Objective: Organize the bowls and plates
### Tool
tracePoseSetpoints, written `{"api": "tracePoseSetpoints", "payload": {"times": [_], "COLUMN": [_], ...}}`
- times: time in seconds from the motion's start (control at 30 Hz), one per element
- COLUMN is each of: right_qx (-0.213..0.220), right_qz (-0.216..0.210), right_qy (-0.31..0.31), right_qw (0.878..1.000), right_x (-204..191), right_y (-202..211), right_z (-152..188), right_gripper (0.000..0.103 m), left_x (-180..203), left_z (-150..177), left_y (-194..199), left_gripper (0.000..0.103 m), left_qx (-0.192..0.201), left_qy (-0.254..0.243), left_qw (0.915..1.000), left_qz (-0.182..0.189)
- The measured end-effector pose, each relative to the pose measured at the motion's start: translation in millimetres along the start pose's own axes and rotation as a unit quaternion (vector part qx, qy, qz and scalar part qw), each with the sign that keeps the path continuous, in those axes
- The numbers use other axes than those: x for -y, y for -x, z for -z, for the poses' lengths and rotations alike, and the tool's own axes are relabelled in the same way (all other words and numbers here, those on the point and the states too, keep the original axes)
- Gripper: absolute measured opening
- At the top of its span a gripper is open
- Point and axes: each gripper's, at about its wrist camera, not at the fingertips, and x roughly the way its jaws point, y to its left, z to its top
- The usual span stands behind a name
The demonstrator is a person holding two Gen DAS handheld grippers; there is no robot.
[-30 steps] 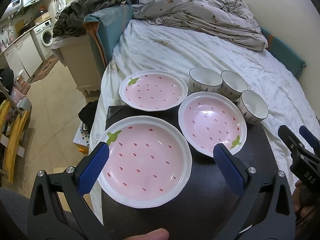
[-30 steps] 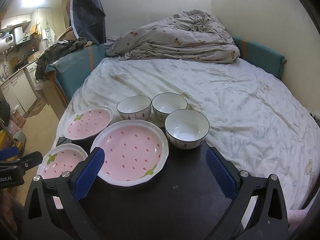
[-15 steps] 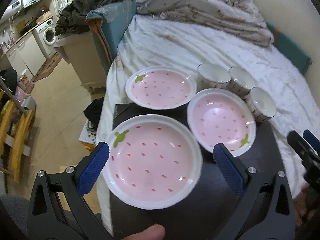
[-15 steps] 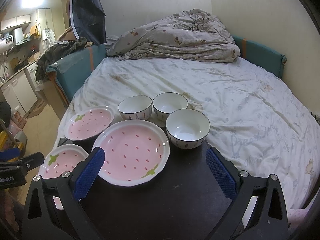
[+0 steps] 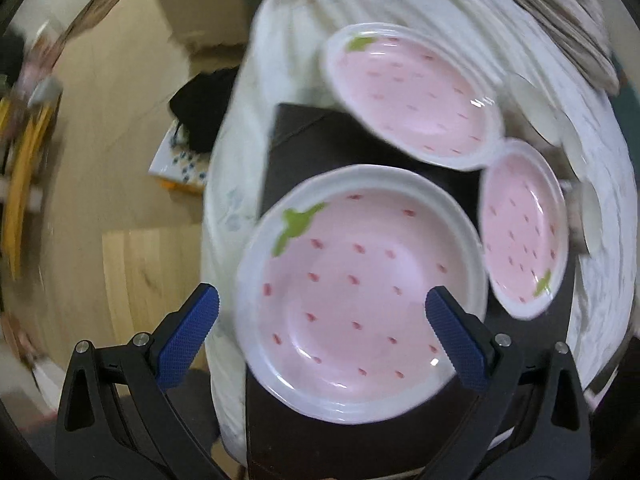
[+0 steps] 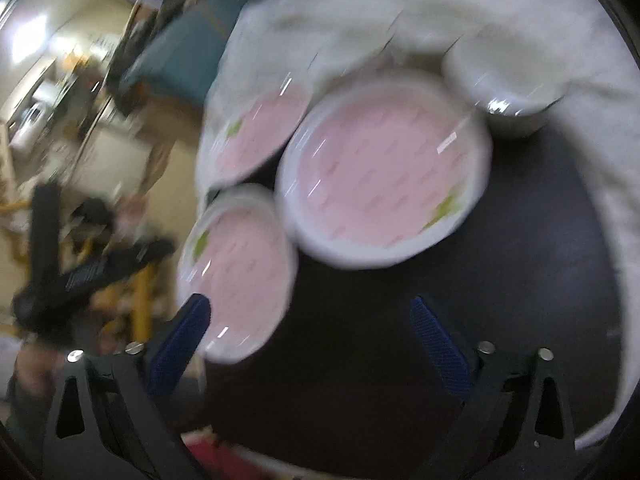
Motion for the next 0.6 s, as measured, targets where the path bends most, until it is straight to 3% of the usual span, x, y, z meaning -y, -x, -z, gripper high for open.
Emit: {"api": "tracePoseSetpoints", "payload": {"times": [0.17, 0.23, 0.4, 0.6], "right_qx": [-0.047, -0.056, -0.073, -0.061], "right_qz": [-0.027, -0.026, -0.038, -0.054], "right_qy": [-0.016, -0.028, -0.038, -0.025], "right_qw": [0.998, 0.998, 0.996, 0.996], "right_x": [-7.0, -3.3, 5.3, 3.3], "right_y": [-35.5, -43.4, -61.6, -66.0], "right_z": [-0.1, -1.5, -2.5, -11.4], "right_gripper": [0.080, 0.075, 0.044, 0.038], "left_x": [-16.7, -25.1, -36.0, -38.0], "left_z": [-8.0, -13.7, -17.6, -17.8], "left_y": [-2.3, -6.4, -21.8, -38.7], "left_gripper": [0.097, 0.089, 0.064, 0.043], "left_qx": [0.006, 0.003, -0.008, -0.016], "left_qy": [0.019, 0.031, 0.030, 0.011], "left_qw": [0.9998, 0.9995, 0.9991, 0.9983], "left_qz": [0.002, 0.005, 0.028, 0.054]}}
